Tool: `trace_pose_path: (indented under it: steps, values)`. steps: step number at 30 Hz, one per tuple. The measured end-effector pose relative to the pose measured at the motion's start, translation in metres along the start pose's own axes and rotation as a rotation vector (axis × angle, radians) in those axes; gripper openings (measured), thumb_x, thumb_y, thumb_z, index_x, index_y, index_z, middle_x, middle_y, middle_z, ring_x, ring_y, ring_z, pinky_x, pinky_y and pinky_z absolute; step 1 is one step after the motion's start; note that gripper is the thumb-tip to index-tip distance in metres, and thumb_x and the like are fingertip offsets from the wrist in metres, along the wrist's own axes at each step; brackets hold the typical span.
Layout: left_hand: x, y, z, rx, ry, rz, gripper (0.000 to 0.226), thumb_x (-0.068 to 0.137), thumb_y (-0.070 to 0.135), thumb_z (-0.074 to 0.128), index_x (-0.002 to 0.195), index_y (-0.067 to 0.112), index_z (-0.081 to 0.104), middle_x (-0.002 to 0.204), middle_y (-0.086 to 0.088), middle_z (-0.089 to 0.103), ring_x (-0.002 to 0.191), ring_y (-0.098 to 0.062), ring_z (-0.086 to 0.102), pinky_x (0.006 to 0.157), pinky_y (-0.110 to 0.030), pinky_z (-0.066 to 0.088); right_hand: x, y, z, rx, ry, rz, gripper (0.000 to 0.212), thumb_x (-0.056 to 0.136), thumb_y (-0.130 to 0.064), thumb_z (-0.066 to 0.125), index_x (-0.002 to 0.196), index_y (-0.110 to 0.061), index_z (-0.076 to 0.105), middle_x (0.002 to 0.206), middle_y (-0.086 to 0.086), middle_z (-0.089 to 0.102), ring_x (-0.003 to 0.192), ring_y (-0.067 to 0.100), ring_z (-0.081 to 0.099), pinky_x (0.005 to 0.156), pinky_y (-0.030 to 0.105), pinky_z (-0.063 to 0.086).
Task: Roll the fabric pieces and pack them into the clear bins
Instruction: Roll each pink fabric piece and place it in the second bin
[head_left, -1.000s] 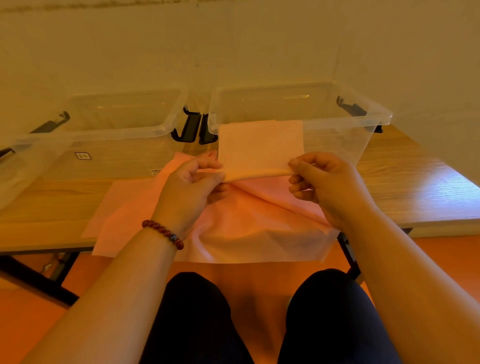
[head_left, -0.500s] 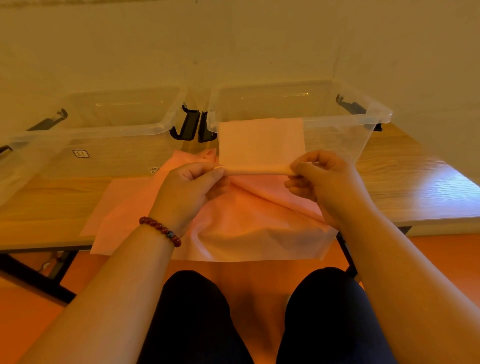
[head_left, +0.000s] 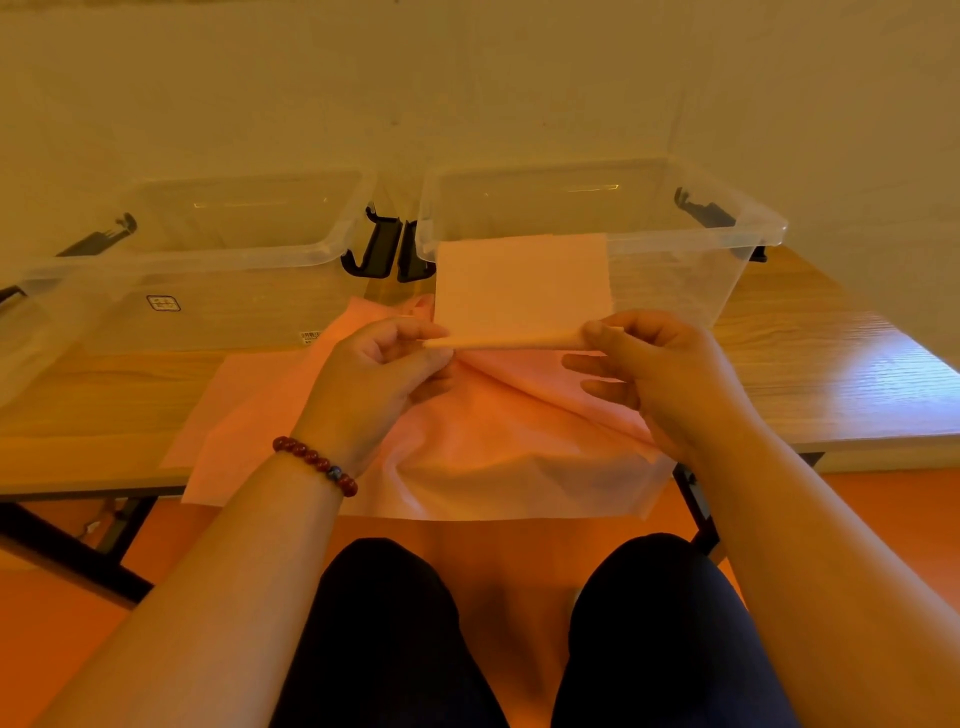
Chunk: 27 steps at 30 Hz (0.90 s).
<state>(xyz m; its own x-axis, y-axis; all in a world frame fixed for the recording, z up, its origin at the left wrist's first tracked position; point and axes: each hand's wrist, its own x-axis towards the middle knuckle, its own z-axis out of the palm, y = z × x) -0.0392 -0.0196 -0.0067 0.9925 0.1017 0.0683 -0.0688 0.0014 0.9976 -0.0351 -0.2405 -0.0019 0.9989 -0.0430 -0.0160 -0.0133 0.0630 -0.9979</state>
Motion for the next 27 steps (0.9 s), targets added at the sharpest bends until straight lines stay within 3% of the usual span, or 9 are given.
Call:
trace_pose_path:
  steps: [9,15,20,27]
  values:
    - [0.001,0.002,0.002,0.017,0.002,-0.007,0.009,0.09,0.009,0.061,0.089,0.012,0.069,0.083,-0.004,0.073,0.079,-0.013,0.07,0.068,-0.021,0.057,0.001,0.0,0.003,0.006,0.044,-0.021,0.009,0.094,-0.012,0.061,0.096,-0.02,0.065,0.071,-0.001,0.071,0.071,0.016,0.072,0.061,0.026,0.058]
    - [0.002,0.001,0.002,0.053,0.011,0.021,0.018,0.09,0.005,0.061,0.091,0.022,0.066,0.121,-0.005,0.061,0.069,-0.009,0.069,0.061,-0.021,0.056,-0.001,-0.002,-0.006,-0.03,-0.038,-0.032,0.012,0.089,-0.014,0.067,0.101,-0.014,0.067,0.08,0.0,0.072,0.08,0.016,0.073,0.064,0.025,0.056]
    - [-0.002,0.003,0.001,0.005,-0.006,0.002,0.017,0.087,0.001,0.063,0.088,0.018,0.069,0.077,0.001,0.071,0.071,-0.009,0.068,0.062,-0.018,0.054,0.003,-0.002,-0.003,-0.007,0.0,-0.002,0.01,0.091,-0.017,0.065,0.094,-0.008,0.068,0.081,0.003,0.073,0.081,0.014,0.073,0.061,0.023,0.055]
    - [0.0,0.001,0.003,0.045,0.007,0.024,0.011,0.091,0.011,0.06,0.086,0.015,0.069,0.07,0.006,0.071,0.068,-0.005,0.067,0.061,-0.018,0.054,0.006,0.001,-0.001,-0.031,0.035,-0.021,0.007,0.094,-0.014,0.062,0.095,-0.02,0.066,0.068,0.0,0.072,0.07,0.017,0.072,0.062,0.027,0.057]
